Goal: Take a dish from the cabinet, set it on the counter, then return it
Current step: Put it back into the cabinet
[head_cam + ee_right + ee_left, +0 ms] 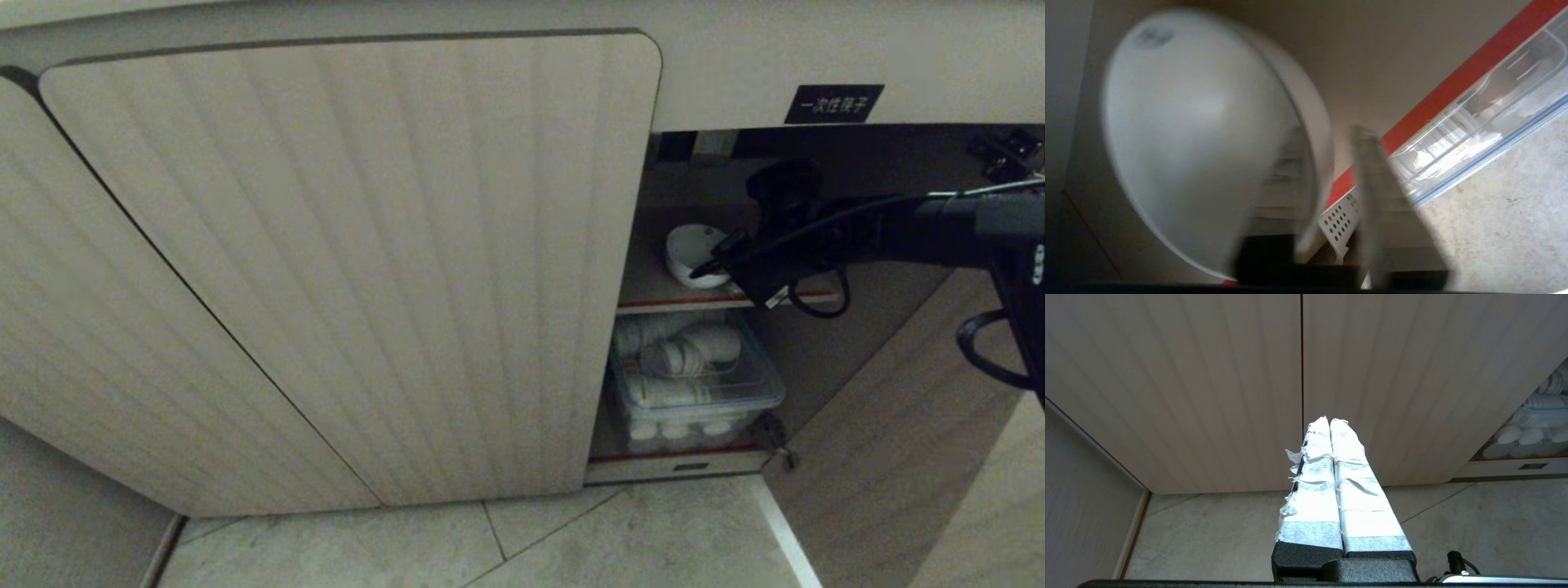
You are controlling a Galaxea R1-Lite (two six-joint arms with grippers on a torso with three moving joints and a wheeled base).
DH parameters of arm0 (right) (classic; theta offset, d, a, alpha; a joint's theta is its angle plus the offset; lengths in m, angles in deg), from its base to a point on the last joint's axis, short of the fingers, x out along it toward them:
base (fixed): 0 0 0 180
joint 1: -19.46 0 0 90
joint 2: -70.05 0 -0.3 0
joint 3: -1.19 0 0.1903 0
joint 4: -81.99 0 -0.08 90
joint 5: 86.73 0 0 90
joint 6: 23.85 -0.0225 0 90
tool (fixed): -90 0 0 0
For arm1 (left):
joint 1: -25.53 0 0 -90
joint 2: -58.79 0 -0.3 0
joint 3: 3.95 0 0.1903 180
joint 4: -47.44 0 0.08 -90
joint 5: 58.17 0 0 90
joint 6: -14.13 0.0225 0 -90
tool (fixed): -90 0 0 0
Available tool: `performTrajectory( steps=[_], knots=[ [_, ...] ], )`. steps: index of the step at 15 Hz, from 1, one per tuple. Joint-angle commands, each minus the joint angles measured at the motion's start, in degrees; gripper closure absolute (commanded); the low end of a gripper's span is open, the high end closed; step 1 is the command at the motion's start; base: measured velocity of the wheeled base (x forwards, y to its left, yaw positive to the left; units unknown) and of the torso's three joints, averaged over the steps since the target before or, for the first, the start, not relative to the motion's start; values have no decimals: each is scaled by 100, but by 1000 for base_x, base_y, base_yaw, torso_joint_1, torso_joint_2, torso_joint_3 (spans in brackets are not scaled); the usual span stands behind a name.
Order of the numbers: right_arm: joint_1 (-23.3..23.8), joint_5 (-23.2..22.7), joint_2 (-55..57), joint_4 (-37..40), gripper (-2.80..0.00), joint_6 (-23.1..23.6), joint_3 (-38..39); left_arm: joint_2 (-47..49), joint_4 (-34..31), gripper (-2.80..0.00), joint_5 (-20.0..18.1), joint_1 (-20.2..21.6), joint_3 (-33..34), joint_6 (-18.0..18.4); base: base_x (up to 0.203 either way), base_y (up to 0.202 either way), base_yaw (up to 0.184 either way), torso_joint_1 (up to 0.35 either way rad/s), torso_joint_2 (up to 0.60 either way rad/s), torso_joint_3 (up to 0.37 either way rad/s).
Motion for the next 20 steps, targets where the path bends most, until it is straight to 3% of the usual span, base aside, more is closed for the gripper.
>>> performTrajectory(
  steps=[1, 16, 20],
  knots=[
    [-4, 3, 2, 15, -280, -32, 1, -2, 2, 0, -3, 1, 5, -4, 0, 0, 0, 0, 0, 0],
    [-2, 441, -7, -300, -280, -32, 10, -2, 2, 0, -3, 1, 0, -4, 0, 0, 0, 0, 0, 0],
    [-11, 638, -42, -380, -280, 225, 36, -2, 2, 0, -3, 1, -3, -4, 0, 0, 0, 0, 0, 0]
  ],
)
